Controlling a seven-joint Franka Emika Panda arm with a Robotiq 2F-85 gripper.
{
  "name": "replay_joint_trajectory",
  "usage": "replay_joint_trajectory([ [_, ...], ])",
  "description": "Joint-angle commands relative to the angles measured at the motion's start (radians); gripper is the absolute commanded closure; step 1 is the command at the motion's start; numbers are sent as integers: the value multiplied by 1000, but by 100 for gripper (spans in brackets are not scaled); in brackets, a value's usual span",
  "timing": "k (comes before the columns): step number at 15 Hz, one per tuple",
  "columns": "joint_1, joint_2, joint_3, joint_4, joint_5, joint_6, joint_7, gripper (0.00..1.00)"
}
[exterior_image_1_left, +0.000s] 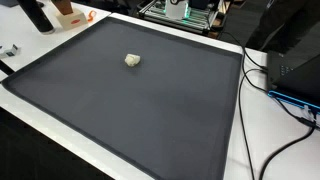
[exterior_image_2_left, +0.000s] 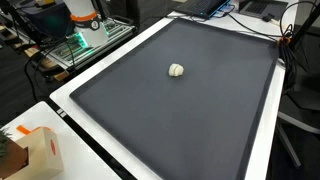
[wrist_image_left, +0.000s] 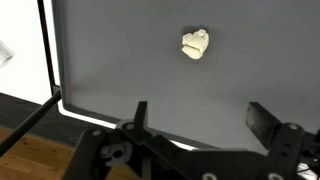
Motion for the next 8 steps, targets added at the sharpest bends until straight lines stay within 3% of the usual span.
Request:
replay_joint_trajectory([
  [1, 9, 0, -8, 2, -4, -4, 3, 0],
  [5, 1, 33, -23, 21, 18, -19, 10, 0],
  [8, 8, 135, -111, 45, 178, 3, -56, 0],
])
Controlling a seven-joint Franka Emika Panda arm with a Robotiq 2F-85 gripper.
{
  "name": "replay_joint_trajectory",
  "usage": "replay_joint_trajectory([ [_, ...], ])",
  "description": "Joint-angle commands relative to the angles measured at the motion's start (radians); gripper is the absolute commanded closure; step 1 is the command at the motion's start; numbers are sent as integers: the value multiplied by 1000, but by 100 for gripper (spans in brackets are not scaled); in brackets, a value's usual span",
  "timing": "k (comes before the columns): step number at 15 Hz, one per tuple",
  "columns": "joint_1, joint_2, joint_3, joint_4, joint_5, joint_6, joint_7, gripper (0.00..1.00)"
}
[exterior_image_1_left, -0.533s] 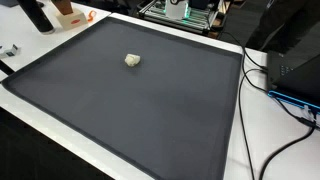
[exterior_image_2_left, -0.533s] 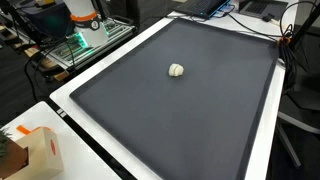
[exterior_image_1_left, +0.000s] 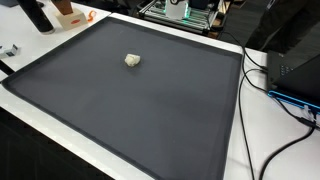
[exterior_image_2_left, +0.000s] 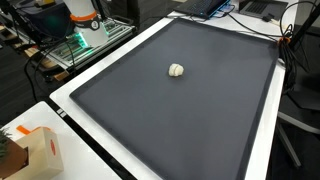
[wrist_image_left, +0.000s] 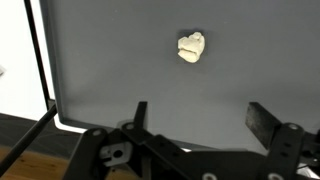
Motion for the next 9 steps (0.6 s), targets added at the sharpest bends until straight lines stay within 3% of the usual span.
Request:
replay_joint_trajectory([
  [1, 9, 136, -98, 49, 170, 2, -78, 0],
  [5, -26, 310, -147, 108, 347, 13, -65, 0],
  [9, -71, 459, -140, 174, 481, 7, 0, 0],
])
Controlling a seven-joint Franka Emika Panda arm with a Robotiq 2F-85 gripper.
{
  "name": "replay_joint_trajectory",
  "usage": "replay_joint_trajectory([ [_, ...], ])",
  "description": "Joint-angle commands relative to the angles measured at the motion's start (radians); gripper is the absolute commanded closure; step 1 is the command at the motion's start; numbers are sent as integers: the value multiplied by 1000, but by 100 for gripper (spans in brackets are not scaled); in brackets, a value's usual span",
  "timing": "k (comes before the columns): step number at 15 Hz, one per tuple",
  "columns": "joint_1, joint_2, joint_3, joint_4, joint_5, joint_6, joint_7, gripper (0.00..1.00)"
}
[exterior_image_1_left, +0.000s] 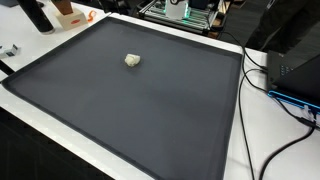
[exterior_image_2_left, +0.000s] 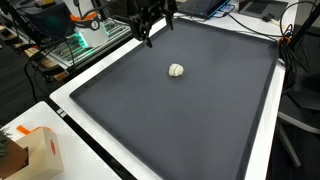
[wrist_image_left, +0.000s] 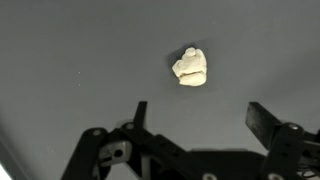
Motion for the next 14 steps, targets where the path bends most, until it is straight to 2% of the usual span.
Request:
replay_joint_trajectory([
  [1, -39, 145, 11, 75, 119, 13, 66, 0],
  [6, -77, 279, 22, 135, 222, 33, 212, 0],
  [11, -96, 377, 26, 199, 274, -12, 409, 0],
  [14, -109, 429, 32, 238, 318, -43, 479, 0],
])
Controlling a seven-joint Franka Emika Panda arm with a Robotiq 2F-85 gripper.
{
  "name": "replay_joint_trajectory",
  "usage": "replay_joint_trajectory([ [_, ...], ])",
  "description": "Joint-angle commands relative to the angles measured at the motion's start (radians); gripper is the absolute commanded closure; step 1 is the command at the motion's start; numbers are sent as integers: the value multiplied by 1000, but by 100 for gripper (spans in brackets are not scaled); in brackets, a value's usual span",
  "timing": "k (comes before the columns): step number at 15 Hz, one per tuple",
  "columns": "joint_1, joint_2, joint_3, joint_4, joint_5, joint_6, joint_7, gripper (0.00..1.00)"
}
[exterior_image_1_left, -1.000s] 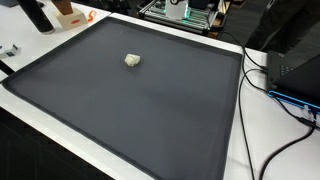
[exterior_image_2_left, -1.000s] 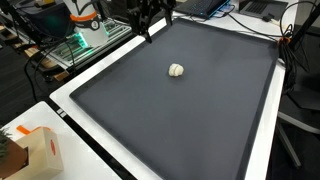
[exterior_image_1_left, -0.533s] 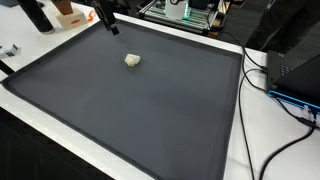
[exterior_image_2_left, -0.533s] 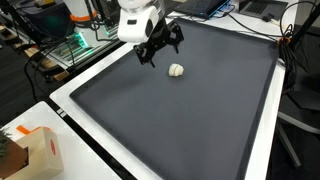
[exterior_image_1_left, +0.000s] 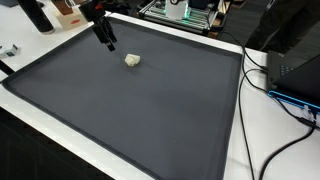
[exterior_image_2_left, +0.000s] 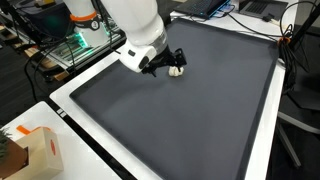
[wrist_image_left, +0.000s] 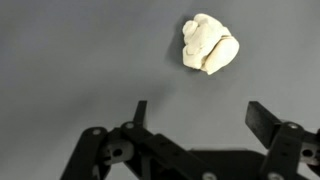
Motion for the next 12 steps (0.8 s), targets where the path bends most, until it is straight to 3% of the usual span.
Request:
replay_joint_trajectory([
  [1, -34, 74, 20, 64, 60, -60, 75, 0],
  [12, -16, 193, 8, 198, 34, -160, 207, 0],
])
